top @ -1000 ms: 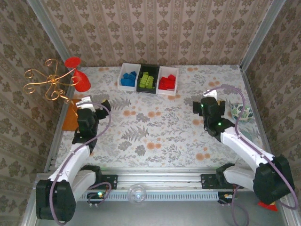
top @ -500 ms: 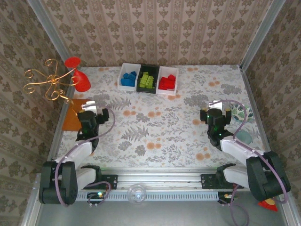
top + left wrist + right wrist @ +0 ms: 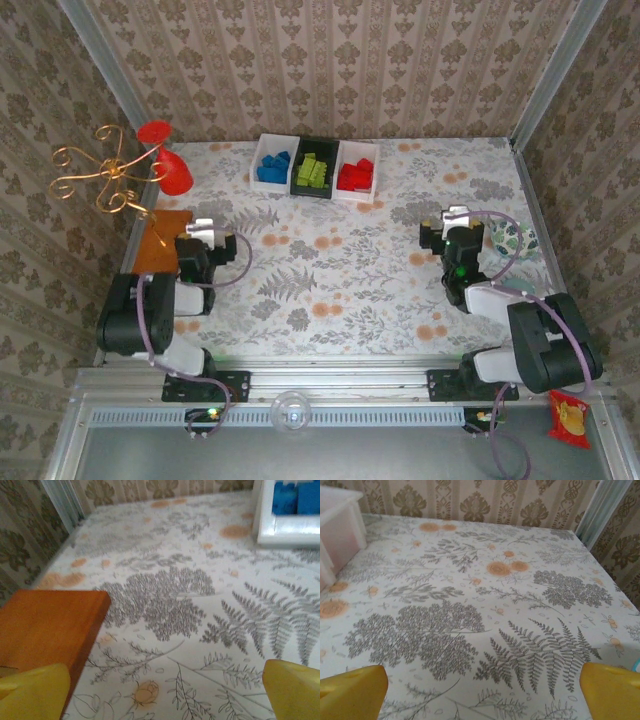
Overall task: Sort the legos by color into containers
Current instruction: Reset both arms
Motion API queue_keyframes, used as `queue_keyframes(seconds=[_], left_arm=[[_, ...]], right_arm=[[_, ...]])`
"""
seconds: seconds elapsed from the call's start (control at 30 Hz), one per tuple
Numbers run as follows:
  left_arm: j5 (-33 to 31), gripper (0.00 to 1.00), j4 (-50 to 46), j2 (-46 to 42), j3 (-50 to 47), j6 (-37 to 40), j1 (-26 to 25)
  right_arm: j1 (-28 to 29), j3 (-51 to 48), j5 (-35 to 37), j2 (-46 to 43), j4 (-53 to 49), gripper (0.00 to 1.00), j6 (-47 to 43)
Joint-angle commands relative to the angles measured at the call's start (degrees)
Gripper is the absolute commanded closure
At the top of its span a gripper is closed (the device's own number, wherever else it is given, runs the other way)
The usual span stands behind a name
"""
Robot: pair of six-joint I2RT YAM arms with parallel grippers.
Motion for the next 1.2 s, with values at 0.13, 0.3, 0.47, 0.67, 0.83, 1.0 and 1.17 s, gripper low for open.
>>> queue_keyframes(seconds=[0.13, 0.3, 0.47, 0.67, 0.83, 1.0, 1.17], left_arm=[[3.65, 0.00, -1.77, 0.02, 4.36, 0.76, 1.17], [1.06, 0.00, -3.67, -0.05, 5.35, -0.02, 0.99], [1.24, 0.00, -4.16, -0.06, 5.52, 0.27, 0.91], [1.24, 0.00, -4.16, -0.09, 5.53, 0.27, 0.86], [1.24, 0.00, -4.14, -0.04, 5.60, 0.29, 0.81], [1.24, 0.00, -4.21, -0.08, 5.61, 0.22, 0.82], [0.72, 0.00, -4.23, -0.02, 5.62, 0.46, 0.56]], right_arm=[[-2.45, -0.46, -7.64, 10.76, 13.64, 0.00, 1.62], [-4.29, 2.02, -10.43, 10.00, 7.47, 0.00, 3.16], [-4.39, 2.07, -10.69, 9.94, 7.16, 0.00, 3.21], [-4.56, 2.17, -11.01, 9.93, 7.03, 0.00, 3.30], [-4.52, 2.20, -10.96, 9.94, 7.03, 0.00, 3.25], [-4.57, 2.15, -11.01, 9.94, 7.03, 0.00, 3.30], [-4.57, 2.17, -11.05, 9.93, 7.03, 0.00, 3.30]])
